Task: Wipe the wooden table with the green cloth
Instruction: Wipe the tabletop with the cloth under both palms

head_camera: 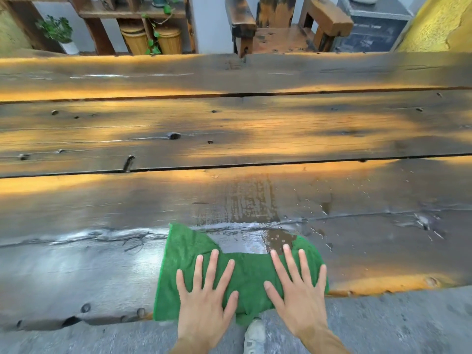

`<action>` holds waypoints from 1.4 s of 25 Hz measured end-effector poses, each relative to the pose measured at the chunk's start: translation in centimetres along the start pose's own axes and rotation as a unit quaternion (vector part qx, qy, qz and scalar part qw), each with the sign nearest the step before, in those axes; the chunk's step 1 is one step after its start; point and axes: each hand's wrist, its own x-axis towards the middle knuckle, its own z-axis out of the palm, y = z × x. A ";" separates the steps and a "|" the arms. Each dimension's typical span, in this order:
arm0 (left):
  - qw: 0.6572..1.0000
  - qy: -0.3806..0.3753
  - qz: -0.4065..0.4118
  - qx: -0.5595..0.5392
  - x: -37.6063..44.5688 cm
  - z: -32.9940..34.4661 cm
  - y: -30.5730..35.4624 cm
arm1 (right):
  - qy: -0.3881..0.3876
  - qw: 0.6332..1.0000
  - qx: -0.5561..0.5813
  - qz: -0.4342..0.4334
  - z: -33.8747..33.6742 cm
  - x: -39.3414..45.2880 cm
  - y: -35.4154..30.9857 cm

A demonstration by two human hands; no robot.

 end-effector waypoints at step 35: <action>0.992 -0.026 -0.120 -0.005 51.1 -7.7 3.8 | -0.013 0.997 0.032 0.075 -7.8 52.3 13.9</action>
